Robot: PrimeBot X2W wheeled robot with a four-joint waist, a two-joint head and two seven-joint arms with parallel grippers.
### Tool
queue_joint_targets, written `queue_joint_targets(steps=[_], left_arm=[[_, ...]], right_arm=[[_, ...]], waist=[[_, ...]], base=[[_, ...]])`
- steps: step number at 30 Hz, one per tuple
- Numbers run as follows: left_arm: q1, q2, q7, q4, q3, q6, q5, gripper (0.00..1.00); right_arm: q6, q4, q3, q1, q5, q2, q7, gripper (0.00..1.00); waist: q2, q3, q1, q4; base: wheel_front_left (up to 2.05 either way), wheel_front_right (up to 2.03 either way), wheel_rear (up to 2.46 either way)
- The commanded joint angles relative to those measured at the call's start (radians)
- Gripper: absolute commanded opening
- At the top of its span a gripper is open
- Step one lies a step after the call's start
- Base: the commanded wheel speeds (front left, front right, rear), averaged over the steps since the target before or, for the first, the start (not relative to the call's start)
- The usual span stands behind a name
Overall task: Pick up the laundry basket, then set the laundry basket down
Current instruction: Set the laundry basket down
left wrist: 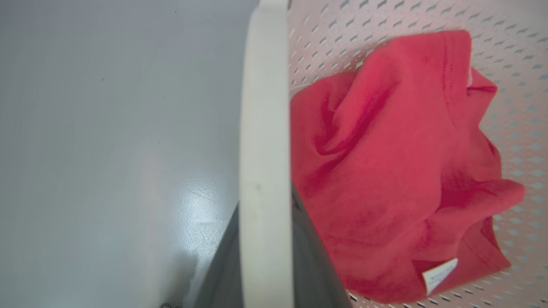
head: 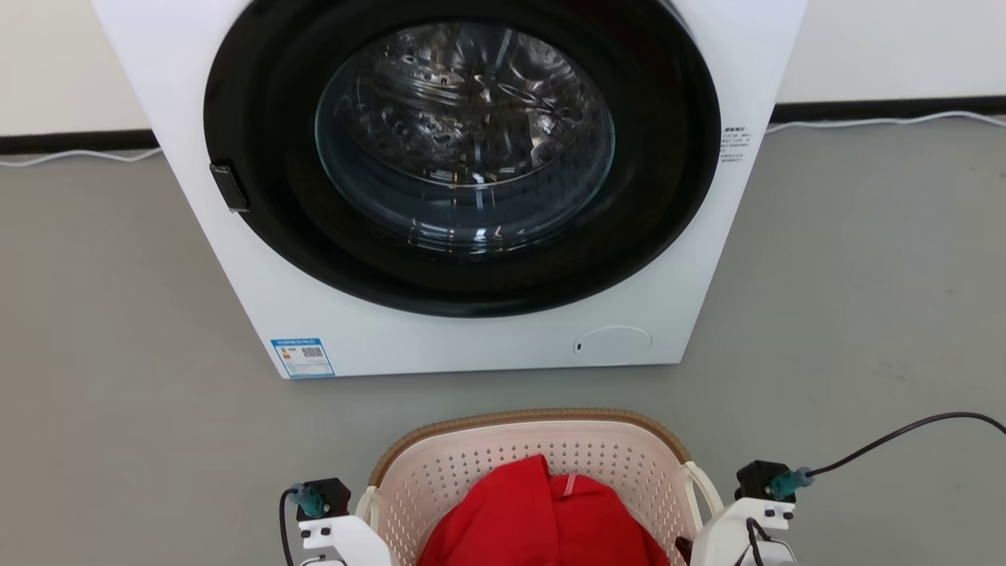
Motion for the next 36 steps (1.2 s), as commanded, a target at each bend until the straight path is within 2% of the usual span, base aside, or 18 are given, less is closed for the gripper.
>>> queue_joint_targets(steps=[1, 15, 36], left_arm=[[-0.037, 0.042, -0.023, -0.011, 0.024, 0.003, -0.010, 0.00], [-0.110, 0.059, -0.082, -0.020, 0.006, 0.016, 0.002, 0.00], [-0.297, 0.076, -0.154, -0.018, -0.025, 0.029, 0.025, 0.00]], right_arm=[[0.016, -0.011, 0.000, -0.020, 0.009, -0.010, -0.014, 0.00], [0.016, -0.053, -0.004, -0.083, -0.001, -0.025, -0.083, 0.00], [0.016, -0.097, -0.009, -0.246, -0.008, -0.045, -0.142, 0.00]], waist=[[-0.0001, 0.007, 0.0000, -0.001], [-0.0001, 0.117, 0.0000, -0.011], [-0.0001, 0.373, 0.0000, -0.009]], base=[[0.00, 0.00, 0.00], [0.00, 0.00, 0.00], [0.00, 0.00, 0.00]])
